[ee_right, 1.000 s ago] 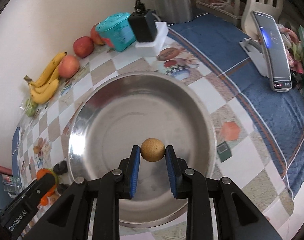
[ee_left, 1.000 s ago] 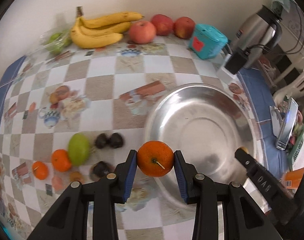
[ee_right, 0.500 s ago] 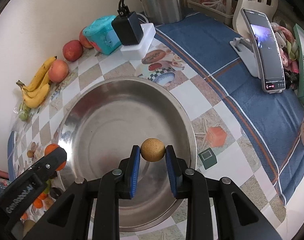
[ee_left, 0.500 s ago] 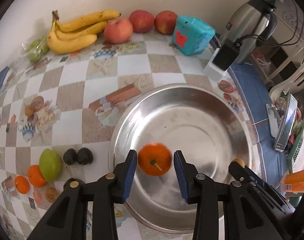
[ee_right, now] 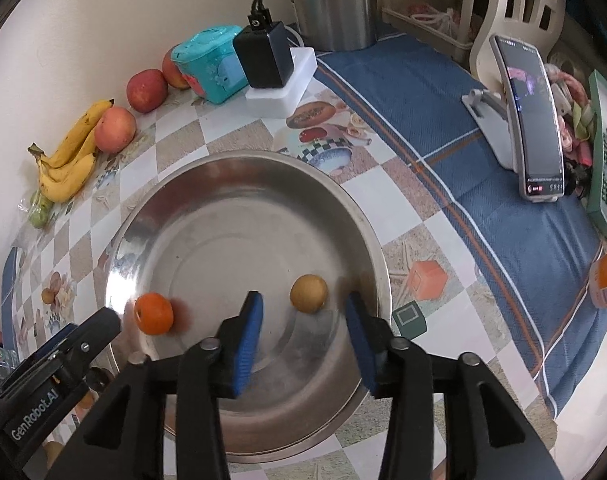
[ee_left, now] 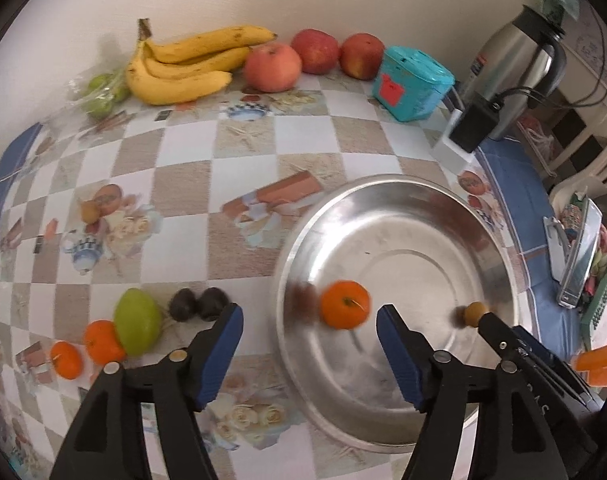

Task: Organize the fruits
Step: 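Open left tool dropping the tangerine while right tool releases the kiwi into the bowl, then withdraw both tools from the bowl back toward the fruit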

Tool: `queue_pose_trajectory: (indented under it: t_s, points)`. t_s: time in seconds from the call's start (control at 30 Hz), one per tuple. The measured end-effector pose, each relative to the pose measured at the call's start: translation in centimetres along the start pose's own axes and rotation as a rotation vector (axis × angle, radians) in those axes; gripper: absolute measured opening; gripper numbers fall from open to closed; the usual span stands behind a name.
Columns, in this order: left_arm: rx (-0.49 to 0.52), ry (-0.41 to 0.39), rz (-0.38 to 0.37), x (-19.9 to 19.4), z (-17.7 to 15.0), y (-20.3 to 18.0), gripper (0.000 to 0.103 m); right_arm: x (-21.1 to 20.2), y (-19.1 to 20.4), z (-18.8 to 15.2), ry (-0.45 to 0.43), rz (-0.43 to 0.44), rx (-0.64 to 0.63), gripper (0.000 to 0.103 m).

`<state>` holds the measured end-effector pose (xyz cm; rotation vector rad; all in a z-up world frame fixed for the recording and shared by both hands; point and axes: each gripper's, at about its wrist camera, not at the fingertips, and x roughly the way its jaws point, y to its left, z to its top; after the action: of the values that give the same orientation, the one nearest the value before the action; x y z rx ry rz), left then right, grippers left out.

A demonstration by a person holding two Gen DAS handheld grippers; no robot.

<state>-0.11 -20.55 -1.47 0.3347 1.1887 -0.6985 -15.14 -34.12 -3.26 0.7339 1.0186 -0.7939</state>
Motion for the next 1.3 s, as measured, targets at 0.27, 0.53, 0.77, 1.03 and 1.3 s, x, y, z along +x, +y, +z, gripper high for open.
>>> queue_pose_trajectory:
  t_s: [0.27,0.53,0.77,1.03,1.3]
  points:
    - [-0.060,0.037,0.138,-0.3,0.0,3.7,0.078,0.0,1.0,-0.3,0.001,-0.014,-0.052,0.061]
    - [-0.120,0.046,0.181,-0.8,-0.8,6.6,0.079,0.2,1.9,-0.9,0.016,-0.014,-0.087,0.061]
    - [-0.154,0.071,0.185,-0.4,-2.0,7.9,0.083,0.3,2.4,-1.4,0.027,-0.016,-0.115,0.061]
    - [-0.201,0.075,0.178,-0.5,-2.9,9.3,0.084,0.2,2.9,-1.5,0.032,-0.023,-0.137,0.061]
    - [-0.259,0.028,0.169,-1.2,-3.2,11.0,0.103,-0.2,3.7,-1.7,-0.019,-0.015,-0.176,0.089]
